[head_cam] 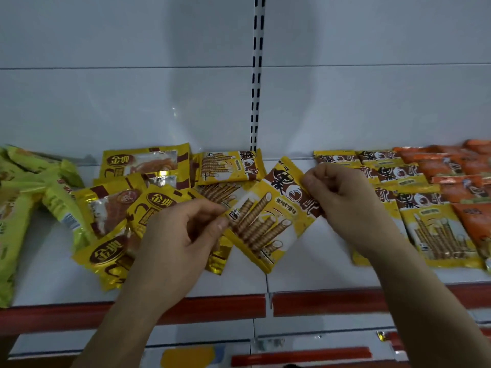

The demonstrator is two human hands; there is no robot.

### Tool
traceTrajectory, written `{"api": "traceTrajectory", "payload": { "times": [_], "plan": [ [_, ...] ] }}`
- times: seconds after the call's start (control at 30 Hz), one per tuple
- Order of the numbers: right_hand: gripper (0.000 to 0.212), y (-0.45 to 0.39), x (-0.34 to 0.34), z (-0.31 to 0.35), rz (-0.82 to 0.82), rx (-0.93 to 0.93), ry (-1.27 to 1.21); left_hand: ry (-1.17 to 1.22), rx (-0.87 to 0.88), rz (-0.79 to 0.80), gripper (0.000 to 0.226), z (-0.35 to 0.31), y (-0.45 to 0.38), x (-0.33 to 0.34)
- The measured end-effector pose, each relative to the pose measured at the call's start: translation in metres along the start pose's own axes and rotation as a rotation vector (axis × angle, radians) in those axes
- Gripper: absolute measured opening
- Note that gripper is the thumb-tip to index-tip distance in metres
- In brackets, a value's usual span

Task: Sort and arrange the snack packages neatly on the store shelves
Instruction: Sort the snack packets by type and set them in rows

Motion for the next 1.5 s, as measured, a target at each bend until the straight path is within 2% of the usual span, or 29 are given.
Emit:
{"api": "traceTrajectory", "payload": {
  "times": [0.17,0.27,0.37,0.47,0.7,0.87,1.1,1.27,1.33,1.4,1.47,1.5],
  "plan": [
    [0.013,-0.009,-0.039,0.003,0.134,0.040,-0.078,0.039,-0.002,-0.045,0.020,0.002,-0.013,0.013],
    [0.016,-0.033,-0.063,0.004,0.075,0.030,0.271,0.025,0.038,-0.062,0.035,-0.013,-0.023,0.030],
    [0.011,-0.066,-0.072,0.008,0.012,0.019,0.561,-0.063,0.062,-0.079,0.020,-0.025,-0.043,0.052],
    [0.011,-0.097,-0.081,0.005,0.076,0.009,0.699,-0.091,0.007,-0.069,0.013,-0.027,-0.070,0.064],
    [0.010,-0.144,-0.074,-0.016,0.192,-0.032,0.949,-0.206,-0.084,-0.056,0.016,-0.017,-0.109,0.081],
    [0.012,-0.154,-0.066,-0.028,0.222,-0.015,1.088,-0.234,-0.100,-0.098,0.014,-0.010,-0.113,0.091],
    [0.017,-0.152,-0.059,-0.034,0.184,-0.038,1.229,-0.251,-0.116,-0.094,0.013,-0.009,-0.119,0.100],
    [0.009,-0.143,-0.058,-0.023,0.146,-0.027,1.296,-0.266,-0.094,-0.083,0.017,-0.011,-0.116,0.103],
    [0.020,-0.137,-0.052,-0.012,0.105,-0.103,1.255,-0.225,-0.069,-0.122,0.018,-0.015,-0.112,0.097],
    [0.028,-0.126,-0.037,0.001,0.138,-0.235,1.053,-0.219,-0.051,-0.165,0.016,-0.020,-0.103,0.085],
    [0.026,-0.116,-0.015,0.012,0.257,-0.324,0.833,-0.279,-0.053,-0.218,0.014,-0.020,-0.091,0.067],
    [0.031,-0.114,-0.003,0.015,0.330,-0.353,0.799,-0.313,-0.059,-0.248,0.013,-0.019,-0.085,0.056]
  ]
}}
Point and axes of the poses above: each hand's wrist, its own y-axis away from the middle knuckle, its own x-axis out of the palm, z = x × y, the point moved 3 cm from there along -y, towards the middle knuckle, and after that the axes turned 14 degrees about z, right-handed, at the moved point
